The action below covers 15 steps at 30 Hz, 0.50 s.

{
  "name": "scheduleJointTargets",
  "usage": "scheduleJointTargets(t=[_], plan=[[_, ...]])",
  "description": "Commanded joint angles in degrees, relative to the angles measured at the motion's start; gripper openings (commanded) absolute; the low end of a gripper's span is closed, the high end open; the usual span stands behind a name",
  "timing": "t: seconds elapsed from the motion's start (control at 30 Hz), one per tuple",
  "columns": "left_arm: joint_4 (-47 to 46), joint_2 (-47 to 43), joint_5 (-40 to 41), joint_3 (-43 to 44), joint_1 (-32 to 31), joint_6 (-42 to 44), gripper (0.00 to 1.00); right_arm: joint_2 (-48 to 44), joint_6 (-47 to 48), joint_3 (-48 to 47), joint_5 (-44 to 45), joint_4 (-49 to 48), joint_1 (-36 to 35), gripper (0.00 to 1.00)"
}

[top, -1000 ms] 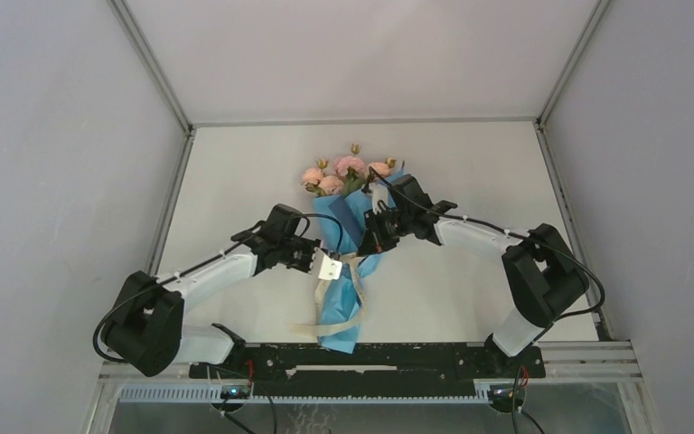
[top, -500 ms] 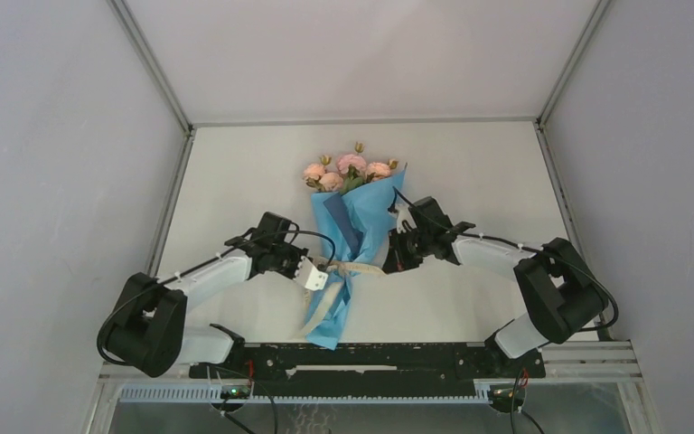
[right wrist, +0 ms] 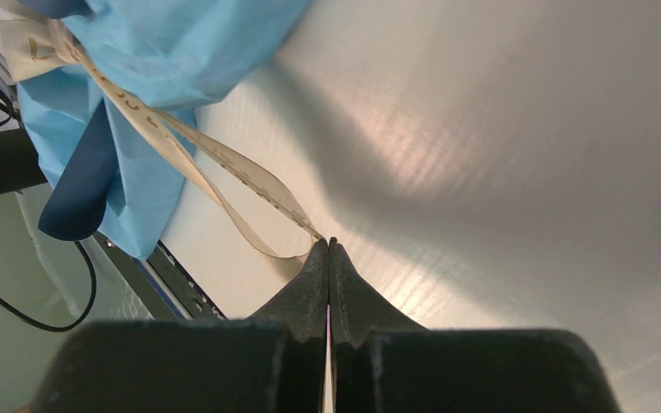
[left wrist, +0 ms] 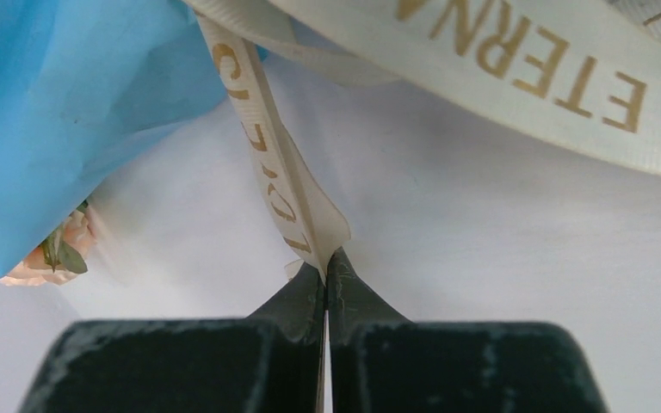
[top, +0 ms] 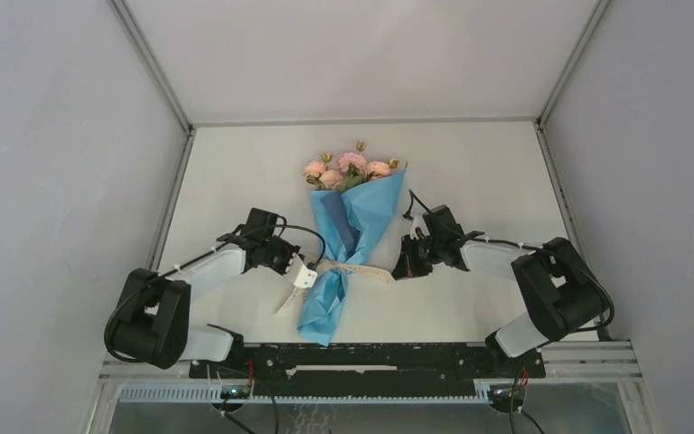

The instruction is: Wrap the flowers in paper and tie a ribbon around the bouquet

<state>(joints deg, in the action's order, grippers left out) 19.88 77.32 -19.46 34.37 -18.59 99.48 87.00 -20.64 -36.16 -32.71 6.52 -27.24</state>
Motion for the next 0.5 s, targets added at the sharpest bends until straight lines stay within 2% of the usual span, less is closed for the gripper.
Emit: scheduleJointTargets(t=[0.0, 0.47], plan=[[1.3, -0.1, 3.2, 0.1, 2.6, 2.9, 0.00, 0.9, -0.9, 2.5, 1.7, 1.7, 2.8, 0.00], [2.9, -1.5, 4.0, -0.4, 4.4, 3.5, 0.00, 0.9, -3.0, 5.5, 3.0, 0.1, 5.9, 0.00]])
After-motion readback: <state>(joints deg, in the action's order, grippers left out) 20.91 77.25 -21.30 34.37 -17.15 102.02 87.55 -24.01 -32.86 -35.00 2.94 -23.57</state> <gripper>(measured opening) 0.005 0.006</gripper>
